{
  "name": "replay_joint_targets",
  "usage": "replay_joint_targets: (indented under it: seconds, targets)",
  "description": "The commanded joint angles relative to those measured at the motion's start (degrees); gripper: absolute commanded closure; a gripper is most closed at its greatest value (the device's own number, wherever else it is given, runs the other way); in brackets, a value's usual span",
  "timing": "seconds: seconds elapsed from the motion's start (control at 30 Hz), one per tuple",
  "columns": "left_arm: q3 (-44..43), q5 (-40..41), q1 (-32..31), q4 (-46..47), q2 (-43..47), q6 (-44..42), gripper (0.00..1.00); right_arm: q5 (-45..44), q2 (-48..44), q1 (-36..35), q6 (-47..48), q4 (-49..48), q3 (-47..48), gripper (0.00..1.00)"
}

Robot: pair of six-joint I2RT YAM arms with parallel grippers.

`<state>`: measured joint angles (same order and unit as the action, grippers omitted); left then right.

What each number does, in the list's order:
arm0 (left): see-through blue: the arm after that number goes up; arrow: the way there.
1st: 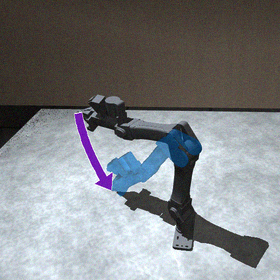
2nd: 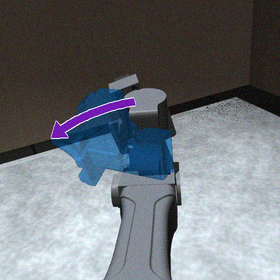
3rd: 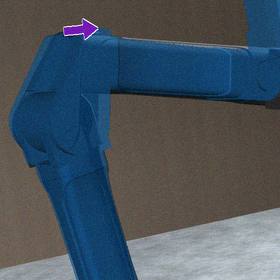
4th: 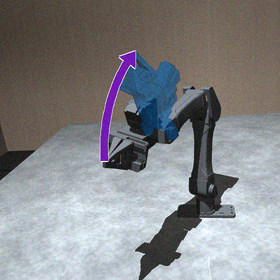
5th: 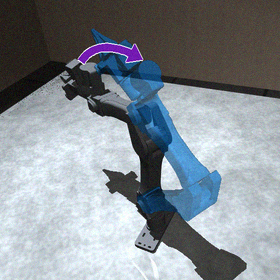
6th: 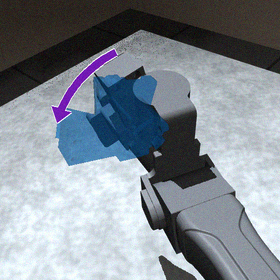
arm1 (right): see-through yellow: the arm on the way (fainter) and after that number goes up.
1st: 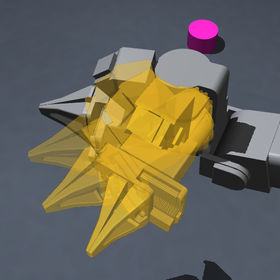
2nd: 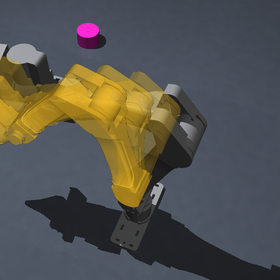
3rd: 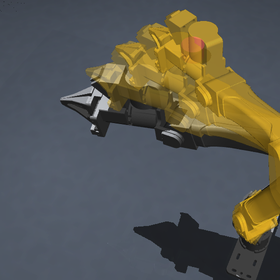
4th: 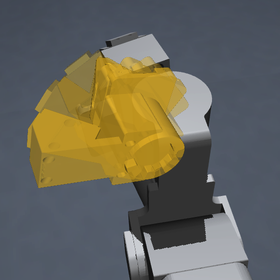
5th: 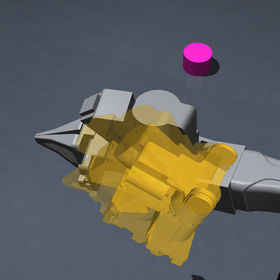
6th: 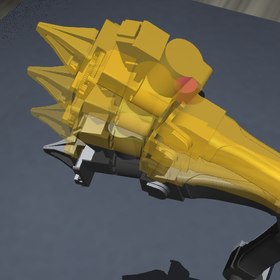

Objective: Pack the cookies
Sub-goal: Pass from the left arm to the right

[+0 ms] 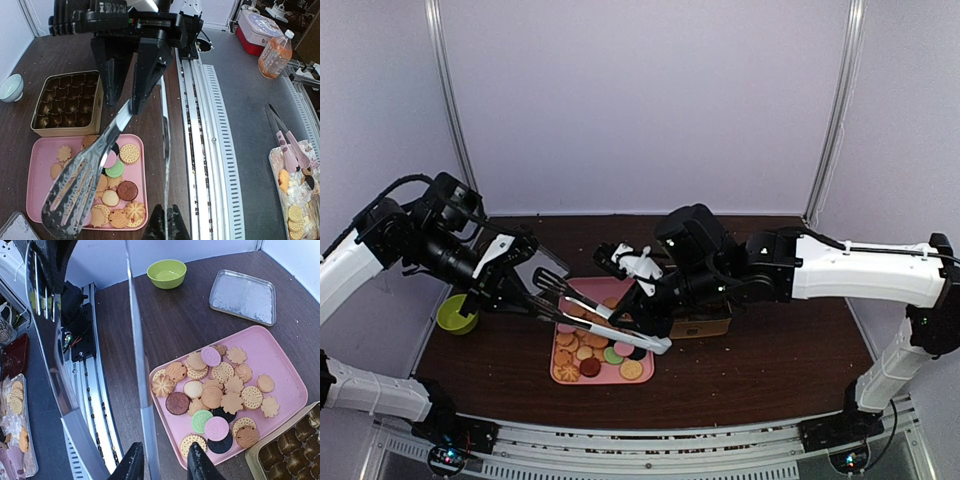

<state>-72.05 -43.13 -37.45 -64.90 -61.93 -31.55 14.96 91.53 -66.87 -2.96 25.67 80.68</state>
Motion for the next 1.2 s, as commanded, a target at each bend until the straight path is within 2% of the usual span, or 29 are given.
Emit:
replay_joint_targets:
  seconds: [0.0,0.07,0.17,0.2,0.27,0.3,0.37,0.63,0.93,1.17]
  targets:
    - [-2.21,-1.99,0.16,0.48,0.85,-0.89,1.00,2.15,0.29,0.14,0.96,3.02,0.48,0.71]
    - [-2.22,-1.87,0.14,0.12,0.96,-1.72,1.00,2.84,-0.32,0.31,1.11,3.61,-0.44,0.79]
    - [-1.94,-1.14,0.16,-0.25,0.99,-2.66,1.00,2.79,-1.38,0.52,1.41,4.20,-1.07,1.00]
    - [-1.67,-0.45,0.14,-0.27,1.02,-2.97,0.97,2.37,-1.63,0.59,1.58,4.77,-0.68,1.00]
    - [-1.29,1.58,0.18,-0.35,1.02,-4.20,0.52,1.25,-1.44,0.55,2.40,6.88,1.03,1.00]
    - [-1.25,2.77,0.19,-0.33,1.09,-5.09,0.45,0.13,-1.05,0.59,2.80,8.95,2.37,1.00]
    - [-1.76,5.01,0.12,-0.31,1.05,-6.87,0.39,-1.94,0.56,0.59,3.63,12.91,5.42,1.00]
    - [-6.38,14.81,-2.23,-3.39,-3.62,-12.21,0.45,-9.19,8.19,-1.74,6.61,25.75,15.99,1.00]
    - [-4.79,20.90,-8.28,-4.77,-5.83,-13.58,0.56,-11.86,13.53,-3.66,6.13,29.74,23.98,1.00]
    - [-4.29,25.49,-10.35,-5.26,-7.15,-12.71,0.62,-12.44,15.91,-4.14,6.13,31.17,27.18,1.00]
